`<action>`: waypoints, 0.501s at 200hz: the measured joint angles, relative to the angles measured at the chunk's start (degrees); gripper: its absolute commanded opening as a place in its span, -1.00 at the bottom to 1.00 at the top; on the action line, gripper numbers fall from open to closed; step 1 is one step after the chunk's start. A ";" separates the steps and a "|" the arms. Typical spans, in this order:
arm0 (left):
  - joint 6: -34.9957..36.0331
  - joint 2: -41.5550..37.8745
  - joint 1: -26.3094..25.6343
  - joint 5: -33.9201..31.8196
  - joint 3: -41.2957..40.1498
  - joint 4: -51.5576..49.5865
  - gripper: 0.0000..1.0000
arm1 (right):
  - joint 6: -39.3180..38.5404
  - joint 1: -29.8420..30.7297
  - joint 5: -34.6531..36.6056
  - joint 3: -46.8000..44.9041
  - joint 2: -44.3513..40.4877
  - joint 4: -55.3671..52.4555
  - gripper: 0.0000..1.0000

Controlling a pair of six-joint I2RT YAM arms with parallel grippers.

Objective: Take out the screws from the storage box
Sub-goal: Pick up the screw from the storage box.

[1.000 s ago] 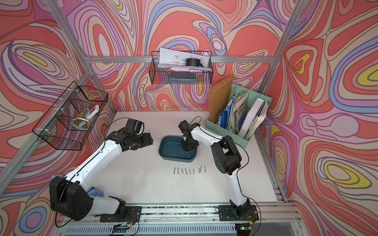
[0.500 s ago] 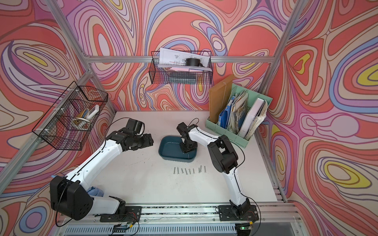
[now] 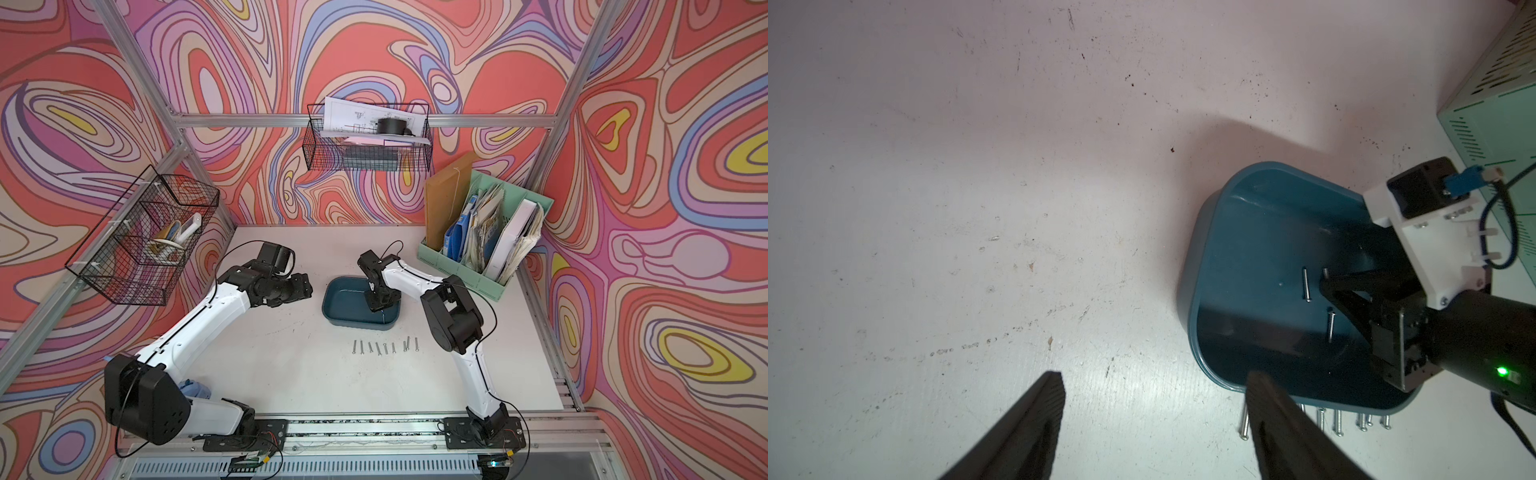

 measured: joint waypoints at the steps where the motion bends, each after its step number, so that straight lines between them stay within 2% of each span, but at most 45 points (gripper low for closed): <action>1: 0.00 0.00 0.00 0.00 0.00 -0.02 0.50 | 0.00 0.00 0.02 0.00 0.00 0.00 -0.92; 55: -0.17 -0.02 0.00 1.55 -0.28 0.00 0.49 | 1.05 0.61 0.98 -0.07 -2.69 -1.79 -0.93; 100: -0.28 -0.33 0.00 2.23 -2.51 0.00 0.49 | 3.41 0.66 2.25 -1.99 -9.97 -2.03 -0.93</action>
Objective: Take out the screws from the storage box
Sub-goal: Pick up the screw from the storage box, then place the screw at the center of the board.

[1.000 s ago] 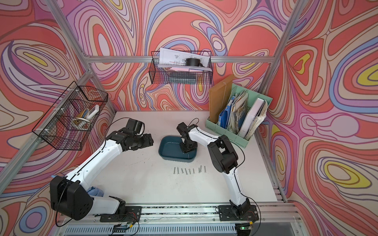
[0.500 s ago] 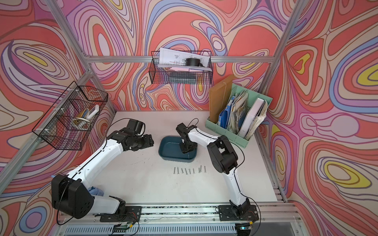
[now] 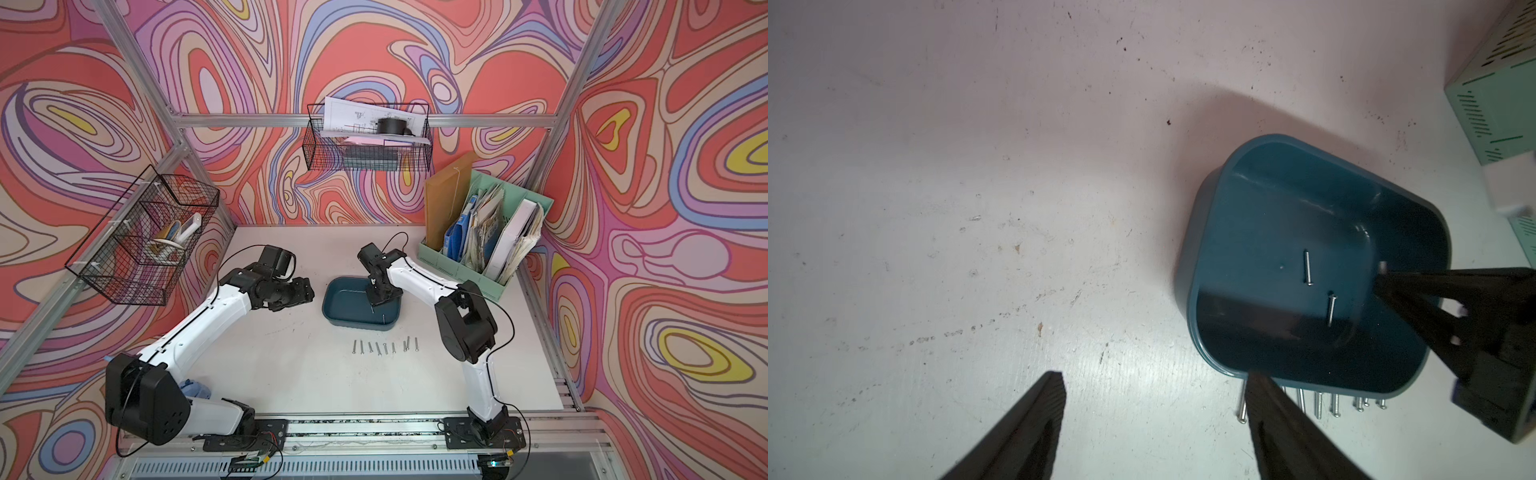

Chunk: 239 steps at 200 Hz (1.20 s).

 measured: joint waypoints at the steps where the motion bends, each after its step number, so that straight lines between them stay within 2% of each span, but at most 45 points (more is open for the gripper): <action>1: -0.02 -0.02 0.00 0.00 -0.04 0.02 0.49 | 0.04 0.00 0.00 -0.07 -0.15 0.02 -0.93; 71: -1.22 -3.06 0.02 1.68 -4.37 1.27 0.49 | 5.70 0.00 3.80 -11.26 -15.63 -2.12 -0.91; 127: -1.44 -3.82 0.02 3.02 -5.73 2.78 0.49 | 13.20 -0.09 5.75 -29.00 -28.94 -2.27 -0.89; 177: -1.49 -4.83 0.02 3.34 -6.36 3.37 0.49 | 20.04 -1.70 3.72 -43.17 -30.34 1.62 -0.88; 239: -1.88 -5.27 0.02 3.34 -6.60 3.45 0.49 | 21.00 -3.39 2.49 -44.61 -26.45 7.54 -0.85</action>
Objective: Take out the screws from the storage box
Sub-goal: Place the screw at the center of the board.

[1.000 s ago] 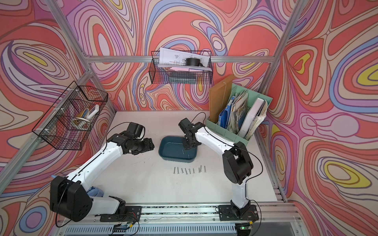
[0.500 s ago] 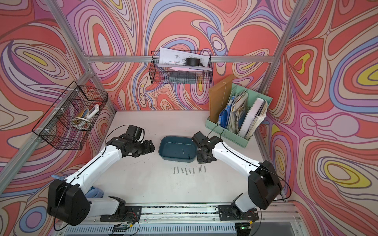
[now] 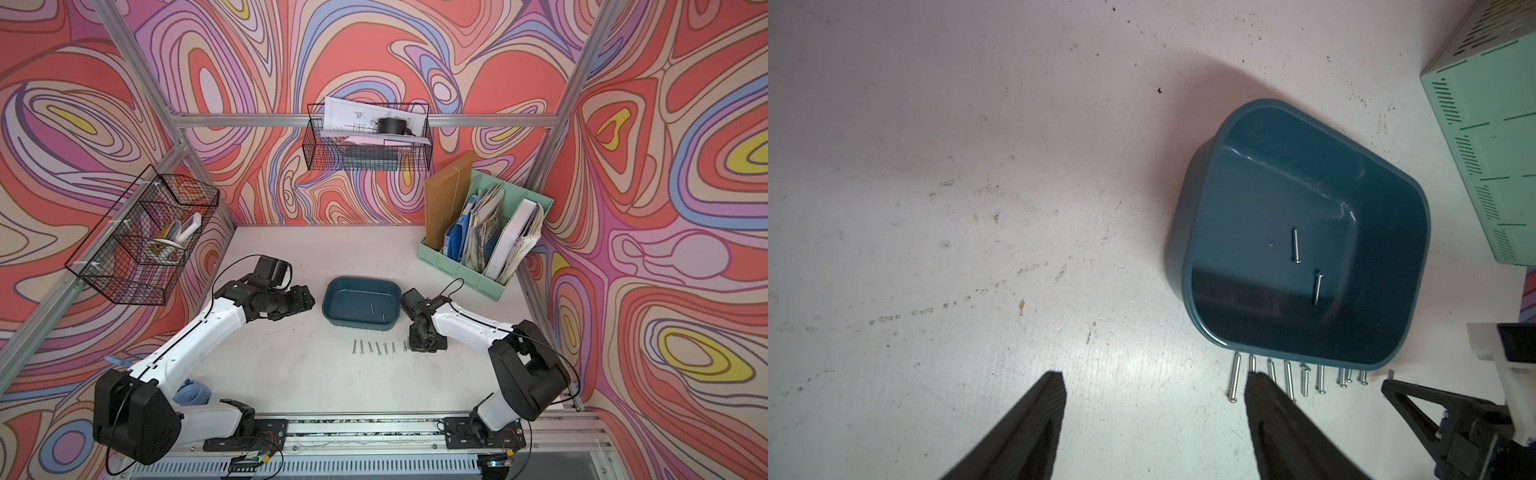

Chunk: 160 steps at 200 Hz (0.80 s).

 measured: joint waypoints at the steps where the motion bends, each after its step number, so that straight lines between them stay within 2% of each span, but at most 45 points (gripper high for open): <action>1: 0.00 0.00 0.00 0.00 -0.02 0.00 0.49 | -0.02 -0.02 0.00 0.00 0.07 0.07 -0.85; 36: 0.00 -0.02 0.00 0.00 -0.22 0.00 0.48 | -0.55 -1.14 -0.48 0.00 2.75 2.49 -0.77; 83: -0.02 -0.02 0.00 0.00 -0.22 0.00 0.49 | -0.42 -1.18 -1.29 -0.35 2.49 3.50 -0.49; 109: -0.02 0.02 0.00 0.00 -0.22 0.00 0.49 | -0.26 -1.18 -1.99 0.11 1.22 2.40 -0.48; 131: 0.00 0.59 0.00 0.00 -0.13 -0.02 0.49 | -0.09 -1.18 -2.29 3.93 -0.59 -0.74 -0.47; 160: 0.92 3.17 0.00 0.48 1.20 -0.04 0.49 | -1.29 -1.18 -2.12 13.57 -3.87 -3.76 -0.47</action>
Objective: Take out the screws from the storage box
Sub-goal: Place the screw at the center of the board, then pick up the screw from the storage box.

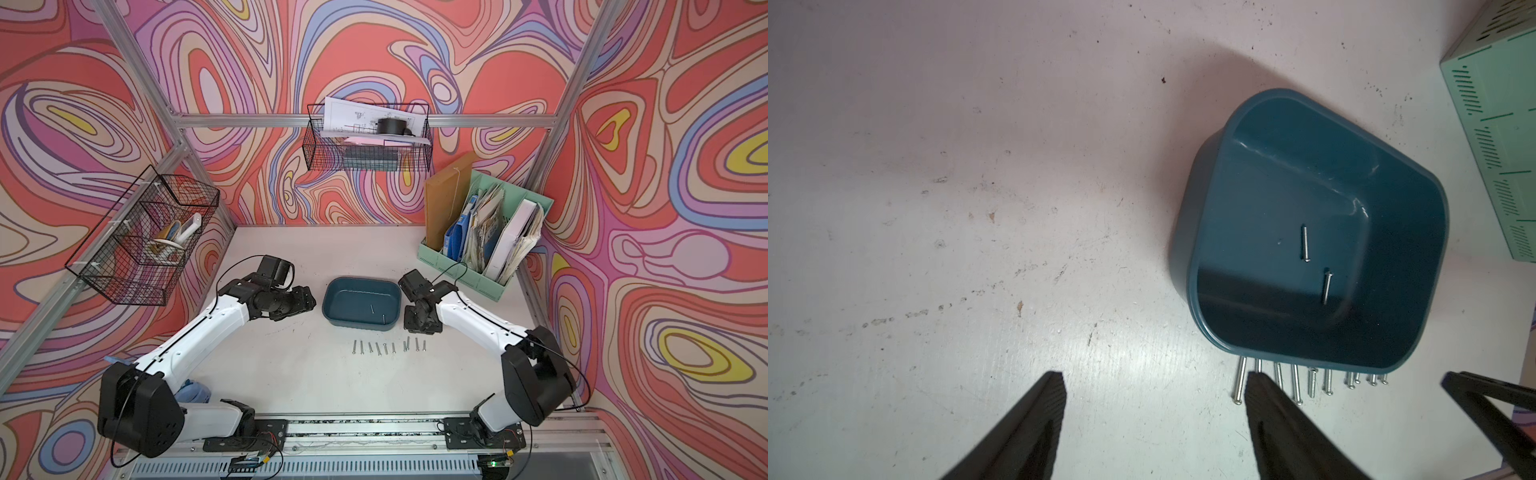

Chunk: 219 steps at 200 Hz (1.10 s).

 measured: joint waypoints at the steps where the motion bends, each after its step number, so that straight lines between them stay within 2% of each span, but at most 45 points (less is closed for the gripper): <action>1: 0.09 0.09 0.00 0.02 0.09 0.00 0.49 | -0.15 0.00 0.00 0.55 -0.04 -0.11 -0.47; 30: 2.89 3.58 0.13 -0.33 5.25 -1.01 0.48 | -4.35 0.00 -1.01 12.46 2.73 -1.79 -0.48; 68: 8.26 6.67 0.46 -2.23 12.66 -2.16 0.48 | -10.88 0.37 -2.60 25.40 18.45 -2.73 -0.50; 93: 11.41 7.41 0.72 -4.26 13.70 -3.08 0.46 | -13.99 1.05 -4.22 27.89 27.78 -3.43 -0.50; 115: 13.33 7.89 0.83 -5.70 13.64 -5.01 0.46 | -15.69 1.66 -5.57 28.46 32.24 -4.04 -0.50; 219: 15.43 7.85 1.20 -7.19 12.55 -8.02 0.46 | -16.70 5.14 -7.69 37.55 39.91 -5.84 -0.49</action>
